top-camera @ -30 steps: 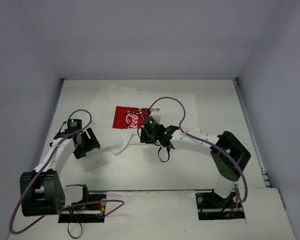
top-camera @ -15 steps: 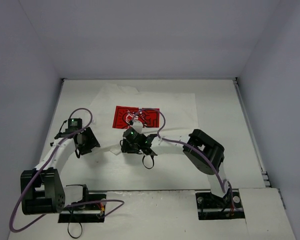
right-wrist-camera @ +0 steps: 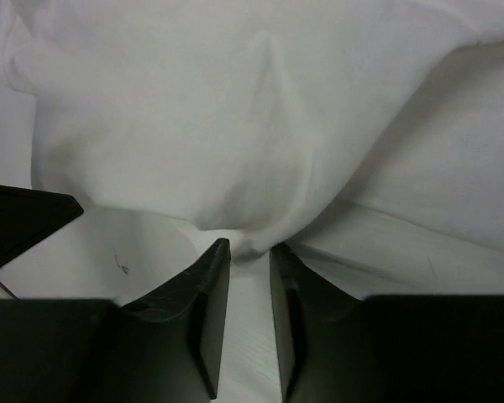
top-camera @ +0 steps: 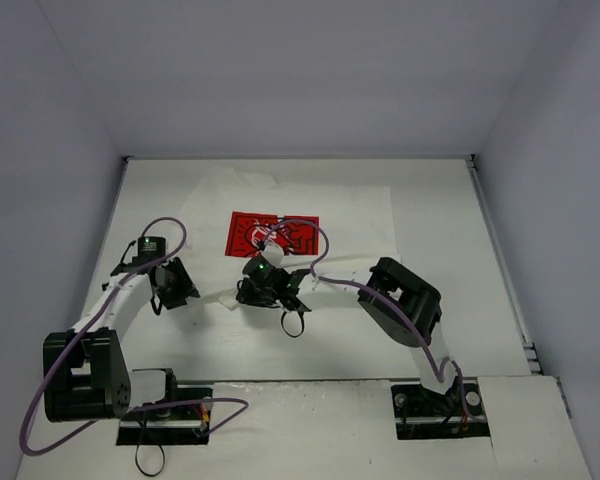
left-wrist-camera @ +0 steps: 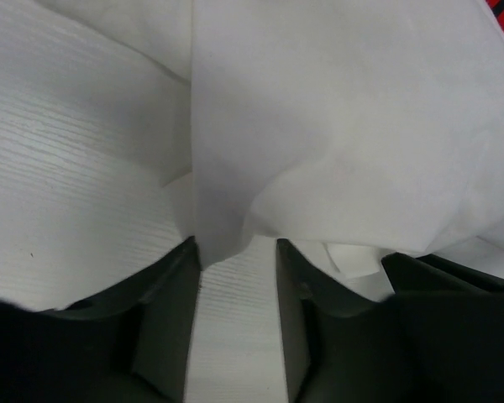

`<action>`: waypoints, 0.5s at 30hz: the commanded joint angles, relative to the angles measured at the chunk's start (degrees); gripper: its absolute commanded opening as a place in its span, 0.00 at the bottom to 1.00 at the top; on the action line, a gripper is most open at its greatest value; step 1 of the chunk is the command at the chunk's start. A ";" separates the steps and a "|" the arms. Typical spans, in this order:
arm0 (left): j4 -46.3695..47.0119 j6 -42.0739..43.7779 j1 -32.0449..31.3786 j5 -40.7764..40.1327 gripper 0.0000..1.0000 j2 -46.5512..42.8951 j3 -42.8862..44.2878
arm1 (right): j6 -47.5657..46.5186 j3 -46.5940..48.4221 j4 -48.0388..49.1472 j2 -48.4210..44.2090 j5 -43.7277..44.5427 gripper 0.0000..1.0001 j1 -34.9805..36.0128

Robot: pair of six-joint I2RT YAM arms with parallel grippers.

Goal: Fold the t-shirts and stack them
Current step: Fold the flattened tshirt in 1/3 of the way

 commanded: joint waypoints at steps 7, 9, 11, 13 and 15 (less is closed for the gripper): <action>-0.89 2.49 0.03 0.95 0.00 0.18 10.81 | -4.00 -0.69 -0.11 -5.13 0.75 0.00 -0.16; -2.24 3.03 0.12 0.50 0.00 -0.47 14.12 | -6.44 -0.49 -1.19 -7.41 -0.04 0.00 -1.77; -3.20 3.72 0.20 -0.54 0.00 0.48 19.53 | -8.09 0.54 -2.58 -8.80 -0.31 0.00 -3.25; -4.33 4.62 0.17 -1.40 0.00 2.95 24.20 | -10.65 2.46 -4.07 -9.96 -2.06 0.00 -5.90; -4.51 5.21 0.38 -1.59 0.00 6.39 28.52 | -11.66 4.38 -4.86 -10.03 -5.09 0.00 -9.33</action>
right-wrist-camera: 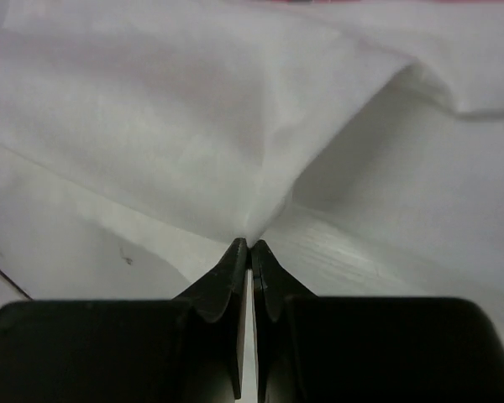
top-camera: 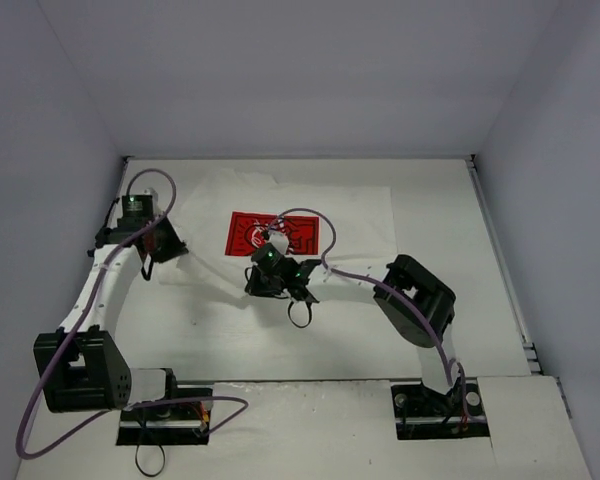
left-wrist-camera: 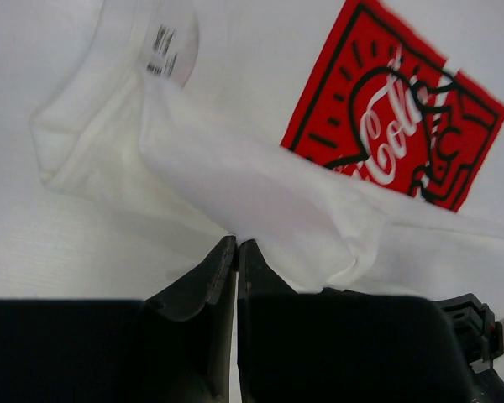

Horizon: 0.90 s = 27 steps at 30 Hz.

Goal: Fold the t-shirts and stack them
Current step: Fold the flattened tshirt in 1/3 of the way

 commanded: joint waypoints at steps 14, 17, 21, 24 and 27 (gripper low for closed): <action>1.26 4.66 1.79 7.24 0.60 31.75 33.63 | -21.15 29.40 -2.55 9.54 -19.18 0.43 -22.77; 2.94 5.34 1.73 7.53 0.63 28.07 32.89 | -28.99 26.36 -2.90 5.30 -16.83 0.42 -23.43; 3.94 5.62 1.26 2.73 0.63 18.22 24.99 | -39.51 15.87 -3.69 -4.95 -12.04 0.34 -24.63; 4.01 2.99 1.06 -2.02 0.63 11.94 14.32 | -41.51 7.13 -6.10 -11.40 -7.52 0.35 -26.26; 4.27 0.61 0.91 -4.62 0.63 10.04 5.96 | -39.12 -0.01 -8.99 -15.23 -2.49 0.37 -27.08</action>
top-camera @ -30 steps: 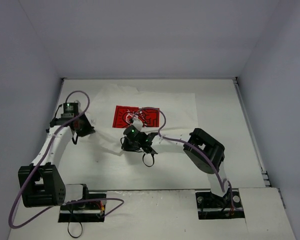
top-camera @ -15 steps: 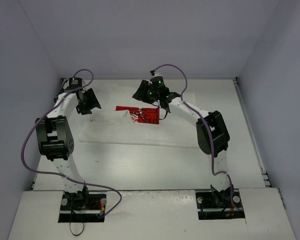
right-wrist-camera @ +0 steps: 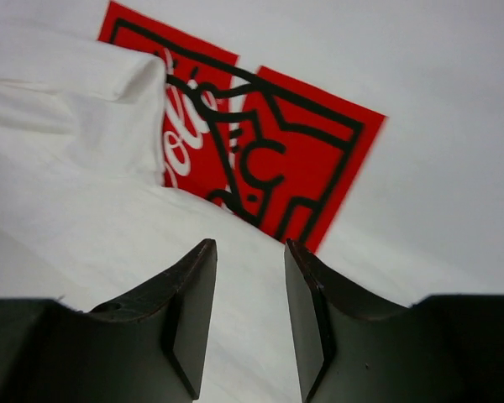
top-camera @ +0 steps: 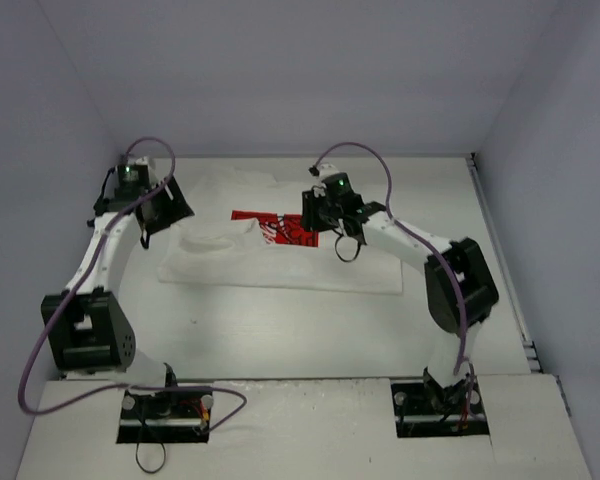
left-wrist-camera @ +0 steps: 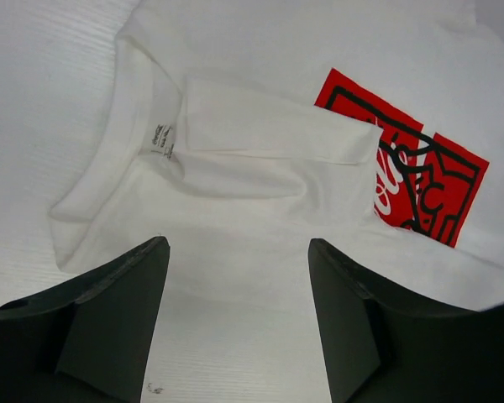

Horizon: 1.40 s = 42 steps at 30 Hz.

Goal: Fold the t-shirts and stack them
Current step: Fold the flattened tshirt in 1/3 of the way, then grap the side of the flattened tshirt furthest away from the robot with both arms

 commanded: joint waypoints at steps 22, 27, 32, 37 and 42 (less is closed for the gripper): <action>-0.37 -12.70 -0.36 -6.28 0.44 2.87 -26.60 | 16.68 -36.80 -5.21 -18.03 8.38 0.42 -18.93; -3.24 -12.97 -0.36 -5.30 0.44 -6.37 -30.57 | 16.65 -40.02 -9.16 -29.35 10.18 0.43 -21.08; -9.44 -9.34 -0.36 -2.66 0.44 -11.96 -26.61 | 12.45 -33.61 -13.36 -35.59 12.80 0.43 -17.14; -12.52 -5.28 -0.28 -3.98 0.54 -14.10 -14.90 | 1.69 -20.06 -13.46 -29.55 10.97 0.43 -10.75; -12.55 3.52 -0.28 -0.87 0.56 2.96 5.36 | -9.37 -5.53 -13.28 -16.24 6.00 0.42 -14.69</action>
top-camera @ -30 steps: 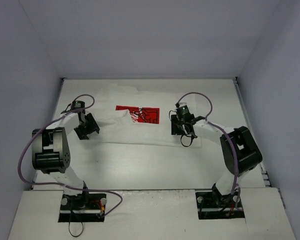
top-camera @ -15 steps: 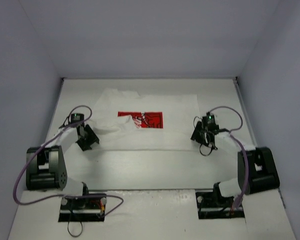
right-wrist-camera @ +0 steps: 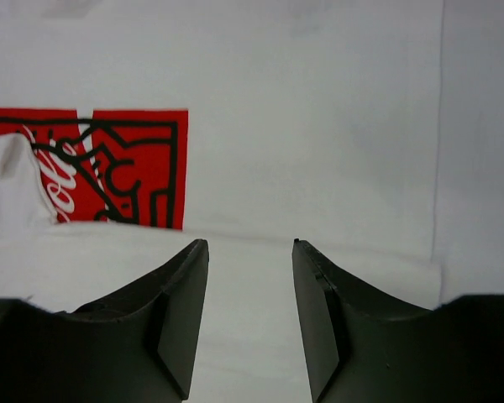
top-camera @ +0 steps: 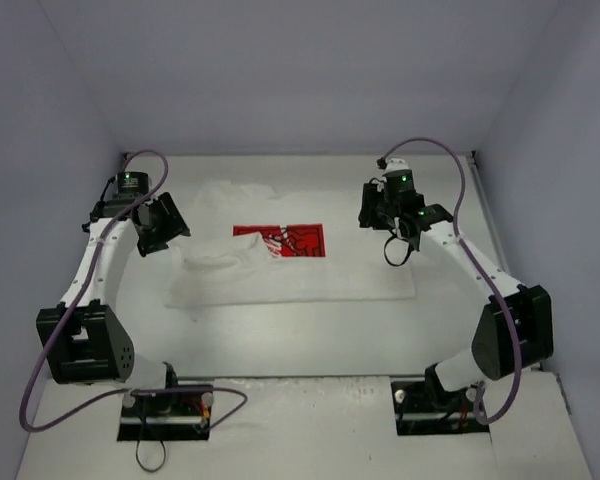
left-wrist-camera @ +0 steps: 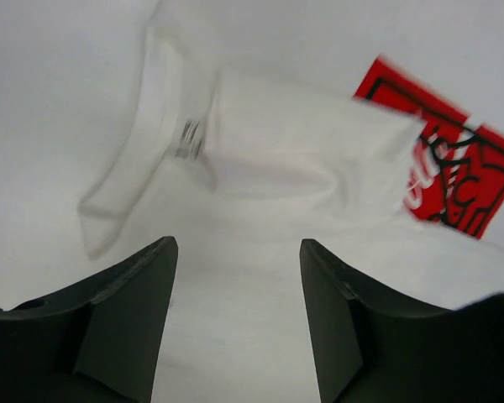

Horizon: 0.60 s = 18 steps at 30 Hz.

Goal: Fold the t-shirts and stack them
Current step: Grap the side of the flattened tshirt furthest away from the robot with both arms

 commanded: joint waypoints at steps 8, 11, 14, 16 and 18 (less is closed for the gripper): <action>1.55 18.47 -0.09 10.20 0.56 37.05 40.47 | -28.75 25.10 0.41 25.10 -9.84 0.41 -9.26; 1.56 21.59 0.03 9.49 0.56 43.14 47.28 | -32.65 29.67 0.38 30.00 -11.82 0.41 -10.99; 1.55 22.40 -0.05 8.37 0.56 47.08 50.97 | -33.97 33.91 0.31 33.92 -13.32 0.42 -12.72; 1.61 22.19 -0.05 7.95 0.56 48.81 52.99 | -34.71 35.91 0.38 35.66 -13.96 0.42 -13.65; 1.64 22.45 -0.11 7.24 0.56 50.23 54.13 | -35.51 37.15 0.38 36.91 -13.68 0.42 -14.27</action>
